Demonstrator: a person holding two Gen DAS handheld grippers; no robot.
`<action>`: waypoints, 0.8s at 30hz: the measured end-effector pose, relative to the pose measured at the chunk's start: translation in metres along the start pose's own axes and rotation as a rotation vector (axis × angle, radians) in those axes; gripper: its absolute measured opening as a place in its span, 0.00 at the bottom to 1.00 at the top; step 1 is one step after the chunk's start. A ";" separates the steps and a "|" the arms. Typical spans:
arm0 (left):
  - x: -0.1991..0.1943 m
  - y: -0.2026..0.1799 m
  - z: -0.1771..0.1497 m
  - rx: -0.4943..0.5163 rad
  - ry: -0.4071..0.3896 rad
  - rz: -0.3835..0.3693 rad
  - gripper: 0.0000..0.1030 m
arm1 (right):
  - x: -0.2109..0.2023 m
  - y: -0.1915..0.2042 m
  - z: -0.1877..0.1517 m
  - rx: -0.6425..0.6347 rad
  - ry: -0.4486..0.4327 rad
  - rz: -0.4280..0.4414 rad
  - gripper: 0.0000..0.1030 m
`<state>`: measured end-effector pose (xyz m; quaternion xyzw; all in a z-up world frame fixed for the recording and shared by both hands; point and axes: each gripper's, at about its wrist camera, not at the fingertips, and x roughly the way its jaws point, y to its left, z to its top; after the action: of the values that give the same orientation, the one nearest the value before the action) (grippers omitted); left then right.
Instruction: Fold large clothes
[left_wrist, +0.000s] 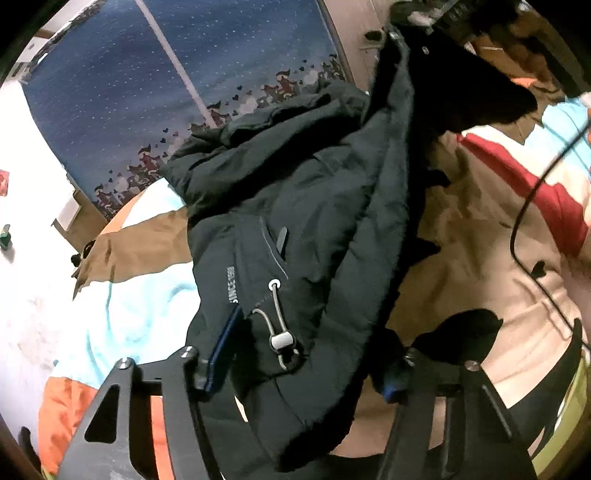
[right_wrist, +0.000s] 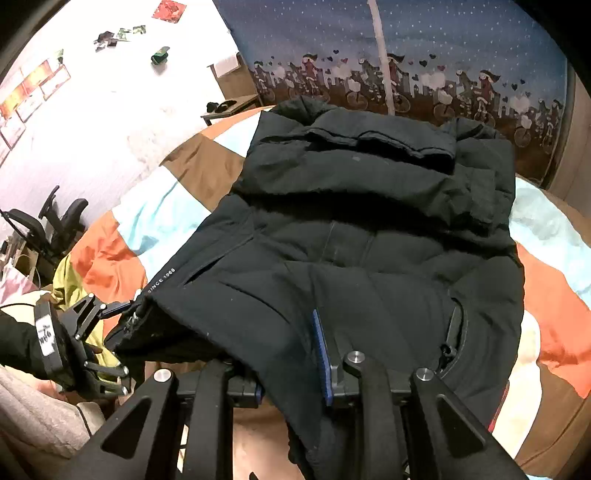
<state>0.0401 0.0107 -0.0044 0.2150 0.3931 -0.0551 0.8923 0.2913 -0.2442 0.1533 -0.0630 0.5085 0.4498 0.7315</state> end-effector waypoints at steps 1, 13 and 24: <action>-0.004 0.000 0.002 0.011 -0.018 0.011 0.52 | -0.001 0.001 -0.002 -0.011 -0.006 -0.012 0.20; -0.023 0.019 0.024 -0.012 -0.075 -0.071 0.08 | -0.019 0.008 -0.040 -0.072 -0.066 -0.103 0.11; -0.079 0.039 0.033 -0.055 -0.142 -0.137 0.05 | -0.062 0.034 -0.091 -0.158 -0.110 -0.117 0.08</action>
<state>0.0190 0.0258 0.0860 0.1588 0.3439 -0.1202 0.9177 0.1990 -0.3112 0.1725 -0.1253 0.4258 0.4479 0.7761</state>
